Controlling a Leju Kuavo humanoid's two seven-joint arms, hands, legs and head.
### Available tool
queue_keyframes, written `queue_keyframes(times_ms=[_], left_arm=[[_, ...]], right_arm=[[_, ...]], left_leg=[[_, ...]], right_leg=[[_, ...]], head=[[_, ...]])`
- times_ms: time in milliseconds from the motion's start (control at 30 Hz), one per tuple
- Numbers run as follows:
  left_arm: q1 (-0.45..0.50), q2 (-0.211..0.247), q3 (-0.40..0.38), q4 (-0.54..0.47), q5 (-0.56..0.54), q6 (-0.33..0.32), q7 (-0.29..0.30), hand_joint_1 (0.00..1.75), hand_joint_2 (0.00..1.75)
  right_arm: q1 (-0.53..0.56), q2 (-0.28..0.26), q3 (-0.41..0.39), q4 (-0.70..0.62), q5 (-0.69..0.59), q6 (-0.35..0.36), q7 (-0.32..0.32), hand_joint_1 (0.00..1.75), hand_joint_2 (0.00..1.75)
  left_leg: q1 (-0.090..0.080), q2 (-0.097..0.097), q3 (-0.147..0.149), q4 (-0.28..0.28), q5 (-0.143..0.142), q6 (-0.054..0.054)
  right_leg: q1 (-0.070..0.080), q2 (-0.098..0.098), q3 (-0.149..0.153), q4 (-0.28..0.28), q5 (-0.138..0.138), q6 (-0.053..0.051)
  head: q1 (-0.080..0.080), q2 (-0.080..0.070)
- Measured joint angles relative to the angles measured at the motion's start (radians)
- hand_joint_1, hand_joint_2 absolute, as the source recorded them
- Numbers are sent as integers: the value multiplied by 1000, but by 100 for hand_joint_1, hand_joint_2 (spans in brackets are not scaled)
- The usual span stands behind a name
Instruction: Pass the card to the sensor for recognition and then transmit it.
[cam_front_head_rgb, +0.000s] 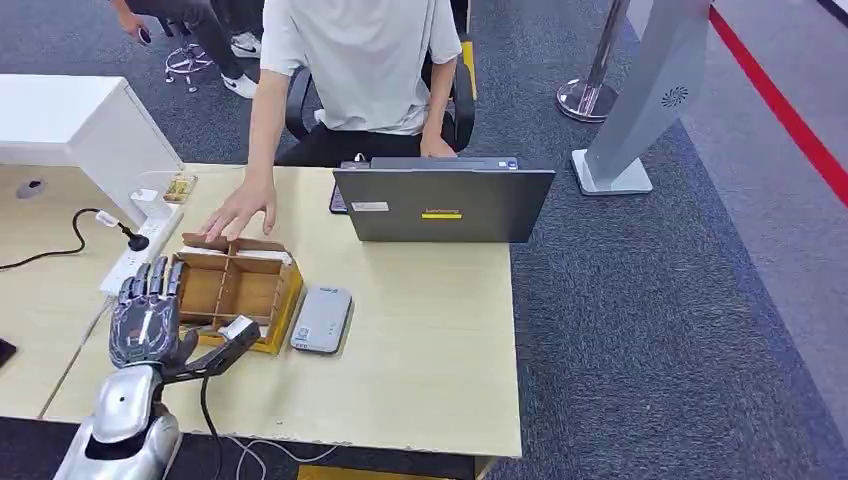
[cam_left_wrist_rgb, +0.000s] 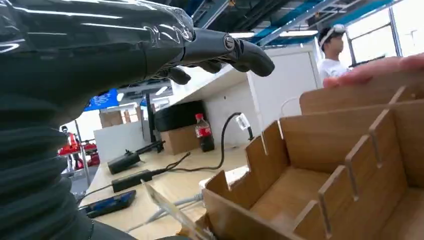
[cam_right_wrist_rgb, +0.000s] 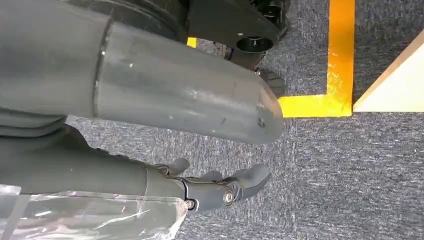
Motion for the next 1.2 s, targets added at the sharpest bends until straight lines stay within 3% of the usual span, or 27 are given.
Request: queue_keyframes(times_ms=[300,1200], left_arm=[[5,9,0,0,14,-43,9,0,175],[11,33,1,0,28,-51,27,0,175]], right_arm=[[0,0,0,0,7,2,7,0,0],[-1,0,-2,0,20,0,9,0,0]], left_leg=[[0,0,0,0,0,0],[0,0,0,0,0,0]], right_leg=[[0,0,0,0,0,0],[0,0,0,0,0,0]], head=[[0,0],[0,0]])
